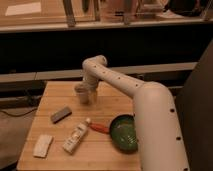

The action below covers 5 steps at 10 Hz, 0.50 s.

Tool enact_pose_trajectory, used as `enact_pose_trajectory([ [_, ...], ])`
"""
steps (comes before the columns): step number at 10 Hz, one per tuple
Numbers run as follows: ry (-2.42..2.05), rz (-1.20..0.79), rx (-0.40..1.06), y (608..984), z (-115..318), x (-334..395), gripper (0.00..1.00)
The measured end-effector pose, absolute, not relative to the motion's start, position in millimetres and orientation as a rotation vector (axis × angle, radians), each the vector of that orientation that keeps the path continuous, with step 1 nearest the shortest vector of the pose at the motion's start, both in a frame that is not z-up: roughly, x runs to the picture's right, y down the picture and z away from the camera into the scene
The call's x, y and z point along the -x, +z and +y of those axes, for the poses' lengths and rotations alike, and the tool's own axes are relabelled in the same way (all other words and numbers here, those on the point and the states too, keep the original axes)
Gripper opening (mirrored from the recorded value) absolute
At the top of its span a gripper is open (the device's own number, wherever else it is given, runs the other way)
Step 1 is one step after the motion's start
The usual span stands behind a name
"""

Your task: Pick up the ceramic cup

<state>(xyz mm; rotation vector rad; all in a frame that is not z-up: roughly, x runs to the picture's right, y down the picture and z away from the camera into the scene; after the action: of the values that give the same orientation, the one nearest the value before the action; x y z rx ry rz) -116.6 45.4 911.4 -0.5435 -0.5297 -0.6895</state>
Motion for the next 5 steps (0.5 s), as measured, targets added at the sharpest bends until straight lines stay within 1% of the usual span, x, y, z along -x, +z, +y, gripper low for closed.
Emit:
enact_pose_trajectory([
  [5, -0.698, -0.526, 0.541, 913.4, 44.8, 115.7, 0.8],
])
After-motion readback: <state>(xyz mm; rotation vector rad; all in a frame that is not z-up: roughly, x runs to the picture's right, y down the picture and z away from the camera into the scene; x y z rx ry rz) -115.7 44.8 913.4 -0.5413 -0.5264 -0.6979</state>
